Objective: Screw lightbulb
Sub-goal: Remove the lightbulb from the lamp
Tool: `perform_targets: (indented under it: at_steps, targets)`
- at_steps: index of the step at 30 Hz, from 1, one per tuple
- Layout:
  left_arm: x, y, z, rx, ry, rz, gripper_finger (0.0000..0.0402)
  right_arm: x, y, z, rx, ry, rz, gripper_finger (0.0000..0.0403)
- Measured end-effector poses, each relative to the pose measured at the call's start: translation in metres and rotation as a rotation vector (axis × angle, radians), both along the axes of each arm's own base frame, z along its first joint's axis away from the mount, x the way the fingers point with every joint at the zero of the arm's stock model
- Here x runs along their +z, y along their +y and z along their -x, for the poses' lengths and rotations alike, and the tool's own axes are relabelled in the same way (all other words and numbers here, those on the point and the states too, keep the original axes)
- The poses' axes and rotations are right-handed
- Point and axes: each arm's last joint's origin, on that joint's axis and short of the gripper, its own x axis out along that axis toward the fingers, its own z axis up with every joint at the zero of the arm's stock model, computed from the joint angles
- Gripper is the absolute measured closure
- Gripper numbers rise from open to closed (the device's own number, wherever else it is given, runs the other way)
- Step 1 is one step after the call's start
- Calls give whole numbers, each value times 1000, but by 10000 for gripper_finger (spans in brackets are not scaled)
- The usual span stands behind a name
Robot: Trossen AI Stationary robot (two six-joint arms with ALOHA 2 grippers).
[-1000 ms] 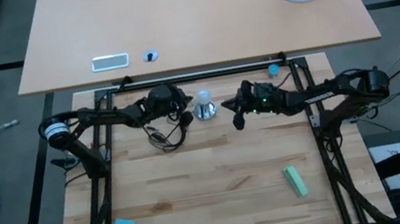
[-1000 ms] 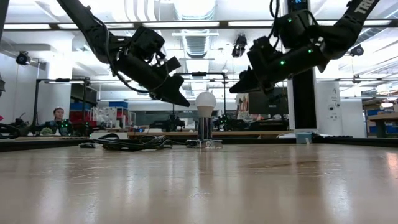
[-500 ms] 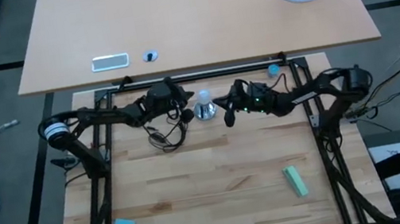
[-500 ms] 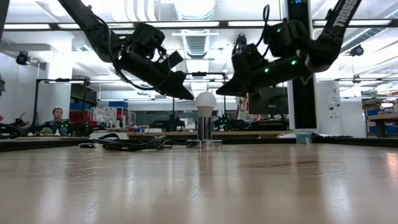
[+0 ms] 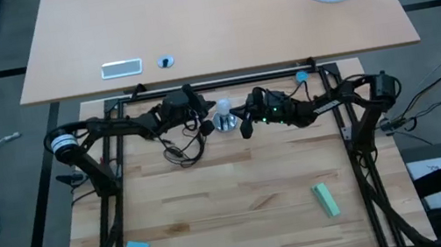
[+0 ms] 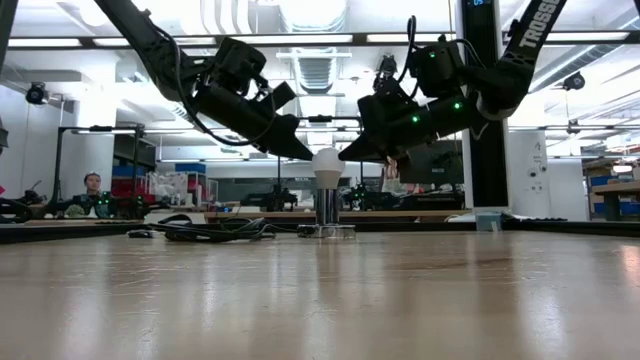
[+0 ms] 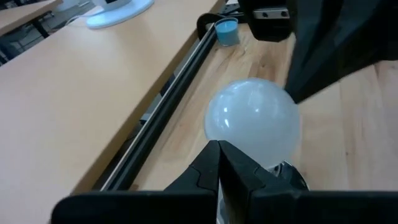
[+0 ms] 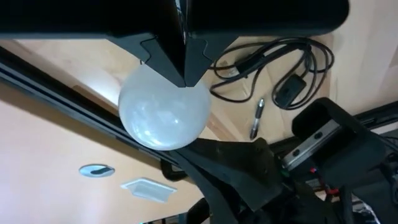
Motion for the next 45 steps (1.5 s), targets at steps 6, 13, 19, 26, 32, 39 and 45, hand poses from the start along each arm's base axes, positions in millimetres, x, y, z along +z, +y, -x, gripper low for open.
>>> perform_targets:
  at_steps: [6, 13, 19, 26, 32, 39, 45]
  targets:
    - [-1, -2, 0, -57, 0, 27, 402, -1, -6, 3, -34, 26, 1, 403]
    - [-1, -6, -2, -117, -6, 57, 401, -1, -10, 4, -65, 38, 10, 403]
    - [-2, -7, 3, -27, 54, 71, 401, 2, -8, 5, -40, 43, 0, 403]
    - [1, 2, 12, 128, 102, 6, 401, 11, -5, 13, -51, 70, -56, 403]
    - [-2, 9, 6, 58, 24, 9, 401, 27, 2, 12, 28, 29, -19, 403]
    - [0, 9, 4, 13, -5, 0, 401, 20, 2, 9, 31, 51, -22, 403]
    - [0, 8, 4, 8, -6, 2, 401, 12, -1, 3, 29, 21, -17, 403]
